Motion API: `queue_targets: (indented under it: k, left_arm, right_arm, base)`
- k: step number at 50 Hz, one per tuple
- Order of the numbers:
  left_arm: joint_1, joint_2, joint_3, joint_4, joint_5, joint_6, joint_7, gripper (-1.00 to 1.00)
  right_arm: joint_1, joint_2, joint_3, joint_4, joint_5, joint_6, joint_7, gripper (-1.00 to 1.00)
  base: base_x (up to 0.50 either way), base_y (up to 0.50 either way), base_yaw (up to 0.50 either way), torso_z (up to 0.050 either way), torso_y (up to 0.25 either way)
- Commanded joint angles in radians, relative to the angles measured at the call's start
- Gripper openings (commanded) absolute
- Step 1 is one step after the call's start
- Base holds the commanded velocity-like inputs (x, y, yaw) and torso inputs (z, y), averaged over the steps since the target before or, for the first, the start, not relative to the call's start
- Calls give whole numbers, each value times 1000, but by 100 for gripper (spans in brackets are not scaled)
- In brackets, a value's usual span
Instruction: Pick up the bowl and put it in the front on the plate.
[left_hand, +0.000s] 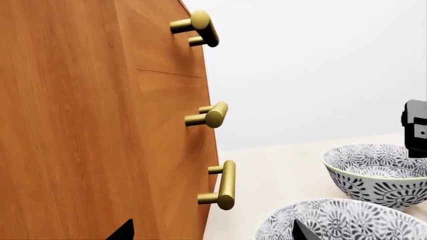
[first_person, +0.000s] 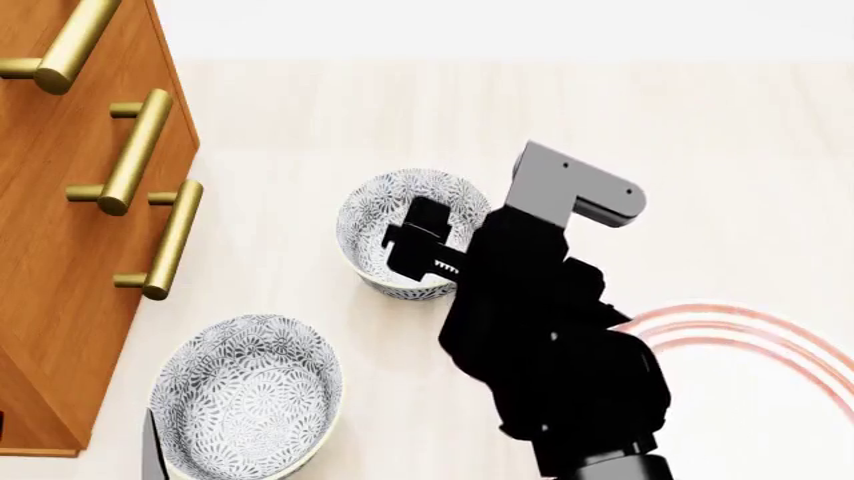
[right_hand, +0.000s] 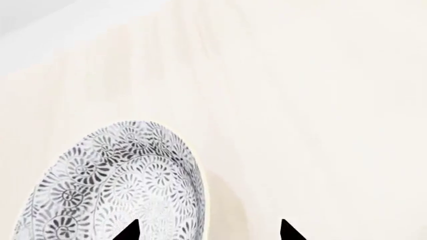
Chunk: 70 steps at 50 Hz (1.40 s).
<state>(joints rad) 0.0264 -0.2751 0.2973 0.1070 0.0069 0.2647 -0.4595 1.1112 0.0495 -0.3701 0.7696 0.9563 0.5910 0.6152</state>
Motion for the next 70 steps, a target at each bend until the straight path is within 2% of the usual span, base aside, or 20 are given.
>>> queue_targets:
  k: [1,24,25,56,61,70]
  left_arm:
    - [-1,5,-5,0,6,-3,8,100]
    - [-4,-1,4,-6,0,-3,2,100]
    - [-4,-2,5,-5,0,-4,2,100]
    - [-10,-9,10,-4,-8,-12,-11,100]
    - [-9,-11,9,5,-8,-20,-15,100]
    - [-10,-12,15,-7,-7,-8,-17,100]
  right_arm:
    - [-11,-6,-14,-1,-2,-11,-14,100]
    - [-19,-1,-43,-7,15,-31,-19,100]
    - [-20,-2,-45,-6,15,-34,-21,-100]
    - [-36,17,-77,-65,39,-56,-11,-100]
    - [-54,54,-126,-230,-22,-106,-1,-100]
    - [-43,125,-115,-419,-41,-132,52,-100]
  base:
    - [0,0,0,0,0]
    - [0,0,0,0,0]
    - [0,0,0,0,0]
    - [0,0,0,0,0]
    - [0,0,0,0,0]
    - [0,0,0,0,0]
